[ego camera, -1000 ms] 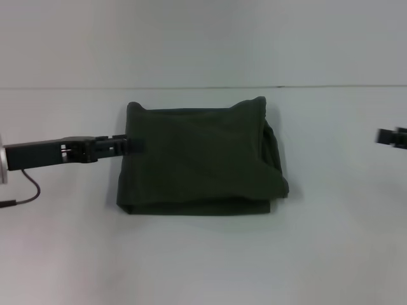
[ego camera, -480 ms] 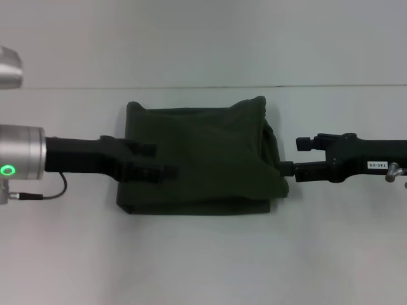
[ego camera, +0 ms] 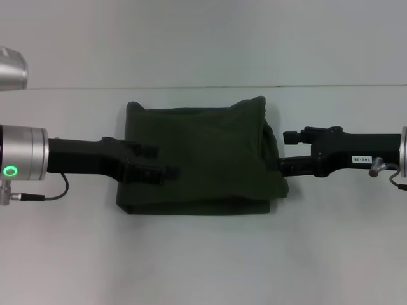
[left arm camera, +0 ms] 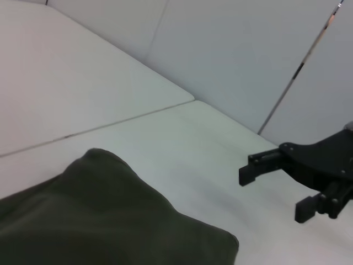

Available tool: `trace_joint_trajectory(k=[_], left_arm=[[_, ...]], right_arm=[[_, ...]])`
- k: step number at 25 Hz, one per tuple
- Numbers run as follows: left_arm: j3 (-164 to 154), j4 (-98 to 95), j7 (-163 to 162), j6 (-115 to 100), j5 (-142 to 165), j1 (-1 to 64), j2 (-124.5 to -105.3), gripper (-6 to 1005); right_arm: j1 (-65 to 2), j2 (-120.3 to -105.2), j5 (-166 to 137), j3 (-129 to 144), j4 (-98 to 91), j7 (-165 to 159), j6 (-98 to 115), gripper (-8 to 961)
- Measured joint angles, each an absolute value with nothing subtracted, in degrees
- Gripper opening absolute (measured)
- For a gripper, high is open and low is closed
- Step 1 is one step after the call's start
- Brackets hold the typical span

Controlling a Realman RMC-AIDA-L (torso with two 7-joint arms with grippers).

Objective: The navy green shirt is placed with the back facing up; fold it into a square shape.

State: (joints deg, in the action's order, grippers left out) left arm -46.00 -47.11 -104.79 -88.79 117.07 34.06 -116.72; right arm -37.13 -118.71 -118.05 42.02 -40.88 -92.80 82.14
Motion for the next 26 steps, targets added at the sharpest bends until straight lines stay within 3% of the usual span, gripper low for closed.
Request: trace_joint_trajectory(k=[26], left_arm=[[-46.49, -47.38, -106.09, -88.09, 117.64, 34.54, -116.81, 923]], right_arm=[[-37.51, -118.84, -117.93, 45.43, -40.87, -91.67, 82.35, 938]])
